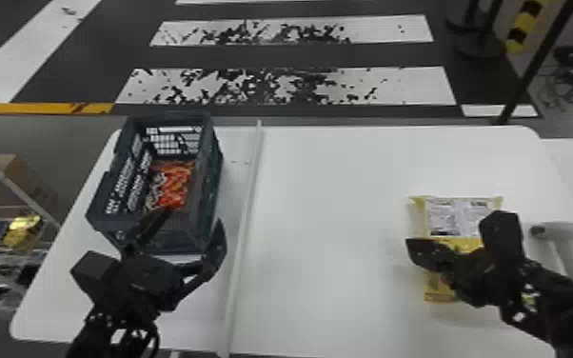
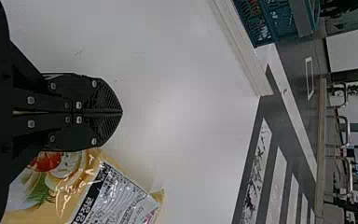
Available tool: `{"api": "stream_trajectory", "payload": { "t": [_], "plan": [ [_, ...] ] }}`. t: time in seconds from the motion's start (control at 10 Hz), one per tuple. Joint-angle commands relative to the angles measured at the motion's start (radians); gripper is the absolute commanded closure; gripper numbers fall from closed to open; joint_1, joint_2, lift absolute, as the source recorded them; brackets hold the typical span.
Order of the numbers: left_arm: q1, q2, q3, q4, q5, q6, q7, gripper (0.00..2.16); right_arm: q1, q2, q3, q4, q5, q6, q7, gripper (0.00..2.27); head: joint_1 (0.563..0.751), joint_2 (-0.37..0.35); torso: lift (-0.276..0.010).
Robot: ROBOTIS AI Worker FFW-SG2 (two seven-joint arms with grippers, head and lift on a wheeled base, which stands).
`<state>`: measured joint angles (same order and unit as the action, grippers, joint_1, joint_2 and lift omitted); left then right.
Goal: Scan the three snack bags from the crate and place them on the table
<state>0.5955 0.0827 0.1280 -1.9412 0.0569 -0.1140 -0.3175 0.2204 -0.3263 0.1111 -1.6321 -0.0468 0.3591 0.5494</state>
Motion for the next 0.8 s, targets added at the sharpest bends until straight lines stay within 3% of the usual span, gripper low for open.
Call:
{"api": "stream_trajectory", "payload": {
  "t": [0.0, 0.1, 0.2, 0.4, 0.5, 0.6, 0.7],
  "plan": [
    [0.000, 0.000, 0.002, 0.001, 0.003, 0.000, 0.000, 0.04, 0.030, 0.001, -0.033, -0.055, -0.022, -0.001, 0.010, 2.12, 0.695, 0.076, -0.062],
    [-0.002, -0.001, 0.001, -0.002, 0.009, -0.003, 0.000, 0.04, 0.066, 0.001, -0.070, -0.127, -0.082, -0.001, 0.017, 2.08, 0.695, 0.072, -0.062],
    [-0.003, -0.003, -0.002, -0.007, 0.011, -0.003, 0.005, 0.04, 0.093, 0.004, -0.116, -0.193, -0.142, 0.024, 0.017, 1.77, 0.695, 0.074, -0.062],
    [-0.005, -0.006, -0.011, -0.010, 0.018, 0.000, 0.018, 0.04, 0.106, 0.010, -0.228, -0.252, -0.219, 0.073, 0.044, 1.00, 0.695, 0.063, -0.062],
    [-0.006, -0.006, -0.011, -0.008, 0.018, 0.000, 0.023, 0.04, 0.108, 0.013, -0.292, -0.252, -0.237, 0.097, 0.070, 0.29, 0.695, 0.042, -0.062],
    [-0.006, -0.004, -0.010, -0.008, 0.020, 0.000, 0.026, 0.04, 0.119, 0.015, -0.364, -0.252, -0.254, 0.100, 0.075, 0.11, 0.695, 0.011, -0.062],
    [-0.008, -0.004, -0.010, -0.008, 0.021, 0.000, 0.028, 0.04, 0.122, 0.015, -0.430, -0.250, -0.254, 0.100, 0.079, 0.10, 0.695, -0.036, -0.062]
  ]
}}
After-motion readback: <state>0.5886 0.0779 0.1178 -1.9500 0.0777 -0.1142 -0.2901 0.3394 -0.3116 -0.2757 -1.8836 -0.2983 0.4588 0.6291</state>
